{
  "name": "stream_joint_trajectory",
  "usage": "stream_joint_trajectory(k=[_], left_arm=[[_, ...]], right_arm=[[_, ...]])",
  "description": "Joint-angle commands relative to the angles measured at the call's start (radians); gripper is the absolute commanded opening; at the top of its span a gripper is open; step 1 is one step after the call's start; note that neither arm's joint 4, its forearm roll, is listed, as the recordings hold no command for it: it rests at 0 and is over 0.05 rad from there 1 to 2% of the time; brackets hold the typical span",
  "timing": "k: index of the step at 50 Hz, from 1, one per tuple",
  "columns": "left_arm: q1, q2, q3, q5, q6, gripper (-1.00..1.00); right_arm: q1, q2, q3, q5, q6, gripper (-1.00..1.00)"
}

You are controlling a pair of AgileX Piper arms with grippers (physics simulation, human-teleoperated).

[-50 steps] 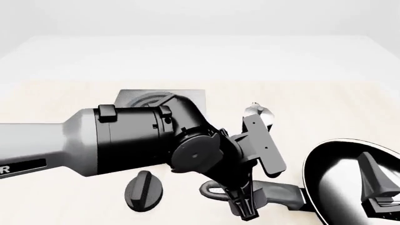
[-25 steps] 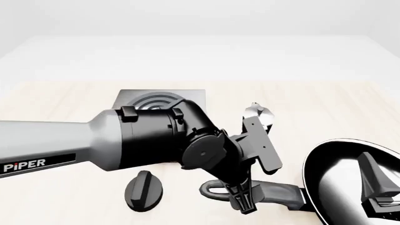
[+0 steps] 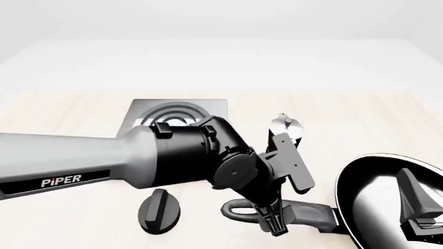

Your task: Put the frying pan on the stove.

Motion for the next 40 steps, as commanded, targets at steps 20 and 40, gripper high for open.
stream_joint_trajectory(k=[20,40], left_arm=[[-0.005,0.092,-0.044,-0.029,-0.027,1.0],[-0.02,0.147,-0.042,-0.068,-0.054,1.0]], right_arm=[[0.0,0.0,0.0,0.0,0.0,1.0],[0.0,0.0,0.0,0.0,0.0,1.0]])
